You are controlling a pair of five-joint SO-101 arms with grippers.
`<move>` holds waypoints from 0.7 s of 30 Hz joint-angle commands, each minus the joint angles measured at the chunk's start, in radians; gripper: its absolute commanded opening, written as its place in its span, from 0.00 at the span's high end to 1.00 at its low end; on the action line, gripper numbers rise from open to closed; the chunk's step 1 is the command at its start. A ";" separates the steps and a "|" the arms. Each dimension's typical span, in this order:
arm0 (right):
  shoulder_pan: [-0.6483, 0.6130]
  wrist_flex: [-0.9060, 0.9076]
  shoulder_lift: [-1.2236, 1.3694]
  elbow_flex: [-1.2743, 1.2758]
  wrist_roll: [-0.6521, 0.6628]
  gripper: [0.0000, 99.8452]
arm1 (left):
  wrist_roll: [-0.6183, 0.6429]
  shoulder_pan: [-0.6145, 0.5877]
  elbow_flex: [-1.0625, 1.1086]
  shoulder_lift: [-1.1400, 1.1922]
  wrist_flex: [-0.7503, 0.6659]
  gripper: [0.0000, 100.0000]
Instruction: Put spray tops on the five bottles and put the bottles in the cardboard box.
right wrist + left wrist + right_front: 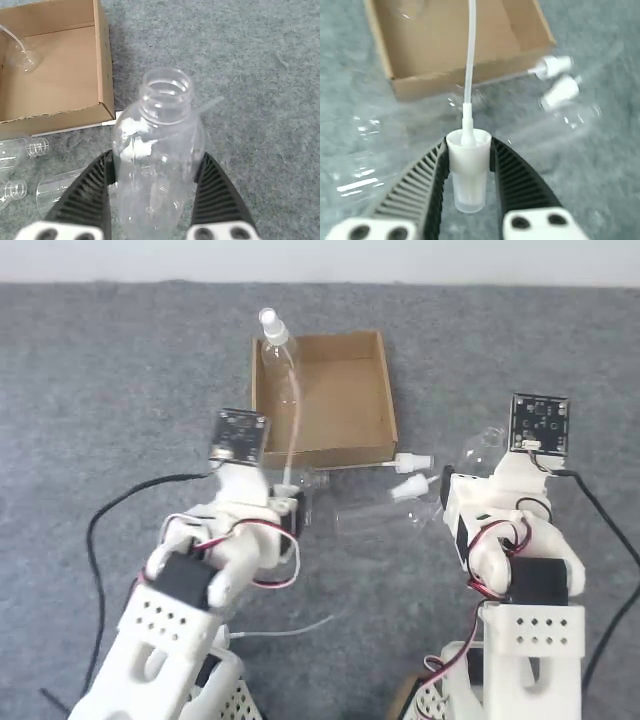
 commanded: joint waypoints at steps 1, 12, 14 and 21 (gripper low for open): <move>0.008 -0.019 -0.028 -0.009 -0.009 0.99 | -0.014 -0.084 -0.010 -0.129 0.021 0.99; 0.007 -0.019 -0.028 -0.008 -0.009 0.99 | 0.011 -0.379 -0.008 -0.287 0.028 0.99; 0.007 -0.019 -0.028 -0.008 -0.009 0.99 | 0.011 -0.425 -0.008 -0.287 0.025 0.99; 0.005 -0.047 -0.028 0.020 -0.009 0.99 | 0.011 -0.502 -0.008 -0.285 0.026 0.99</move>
